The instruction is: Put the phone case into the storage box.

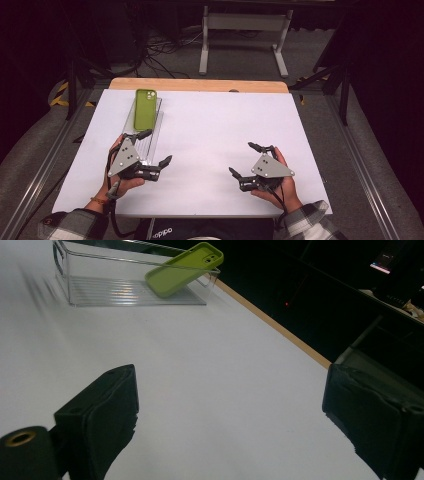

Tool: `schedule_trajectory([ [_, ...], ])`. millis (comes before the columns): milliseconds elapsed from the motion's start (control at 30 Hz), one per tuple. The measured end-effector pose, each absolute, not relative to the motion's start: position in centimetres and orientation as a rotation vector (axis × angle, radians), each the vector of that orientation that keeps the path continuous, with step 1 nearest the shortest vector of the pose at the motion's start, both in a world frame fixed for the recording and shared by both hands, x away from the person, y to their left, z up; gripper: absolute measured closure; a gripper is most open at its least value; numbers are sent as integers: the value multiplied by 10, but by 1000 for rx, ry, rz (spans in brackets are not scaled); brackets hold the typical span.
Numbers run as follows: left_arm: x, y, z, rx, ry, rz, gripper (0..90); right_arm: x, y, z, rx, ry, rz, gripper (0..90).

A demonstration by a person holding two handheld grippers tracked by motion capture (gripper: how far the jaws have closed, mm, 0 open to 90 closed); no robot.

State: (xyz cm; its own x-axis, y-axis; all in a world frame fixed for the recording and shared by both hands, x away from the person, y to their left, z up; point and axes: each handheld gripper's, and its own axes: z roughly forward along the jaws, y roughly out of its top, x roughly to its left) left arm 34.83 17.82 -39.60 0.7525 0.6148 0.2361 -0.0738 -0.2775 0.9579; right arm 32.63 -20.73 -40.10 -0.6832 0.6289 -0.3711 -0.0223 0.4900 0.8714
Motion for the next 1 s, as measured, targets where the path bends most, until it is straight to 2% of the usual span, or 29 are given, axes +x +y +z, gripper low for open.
schedule_trajectory([
  [1000,338,184,-424,1823,418,690,48,320,-209,-402,497,2033,1201,88],
])
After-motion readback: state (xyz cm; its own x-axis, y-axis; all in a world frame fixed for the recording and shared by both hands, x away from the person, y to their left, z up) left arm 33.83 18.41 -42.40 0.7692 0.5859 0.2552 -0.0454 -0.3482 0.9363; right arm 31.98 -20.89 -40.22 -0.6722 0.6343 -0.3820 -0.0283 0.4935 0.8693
